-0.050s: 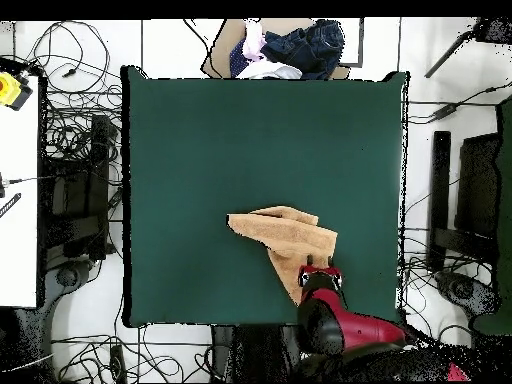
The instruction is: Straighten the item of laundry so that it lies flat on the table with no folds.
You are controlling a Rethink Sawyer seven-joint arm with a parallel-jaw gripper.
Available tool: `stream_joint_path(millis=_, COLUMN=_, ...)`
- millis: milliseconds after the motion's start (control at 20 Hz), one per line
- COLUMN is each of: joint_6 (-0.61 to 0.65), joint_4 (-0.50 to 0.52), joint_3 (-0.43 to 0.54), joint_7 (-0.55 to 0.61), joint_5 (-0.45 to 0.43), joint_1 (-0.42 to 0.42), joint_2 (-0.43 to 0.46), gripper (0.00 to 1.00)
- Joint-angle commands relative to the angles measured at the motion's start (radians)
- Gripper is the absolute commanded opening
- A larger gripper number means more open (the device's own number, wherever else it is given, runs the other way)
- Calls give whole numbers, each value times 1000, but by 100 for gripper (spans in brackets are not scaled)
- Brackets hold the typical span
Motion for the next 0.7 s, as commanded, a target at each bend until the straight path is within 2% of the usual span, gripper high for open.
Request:
stream_joint_path(millis=50, joint_6=67, joint_4=-23, joint_3=44, joint_7=159, joint_5=9, joint_1=21, joint_2=9, gripper=100)
stream_joint_path(millis=350, joint_6=48, joint_4=-47, joint_3=40, joint_7=155, joint_5=2, joint_1=11, joint_2=42, gripper=100)
stream_joint_path(millis=700, joint_6=22, joint_4=-121, joint_3=57, joint_7=147, joint_5=-4, joint_1=-6, joint_2=122, gripper=100)
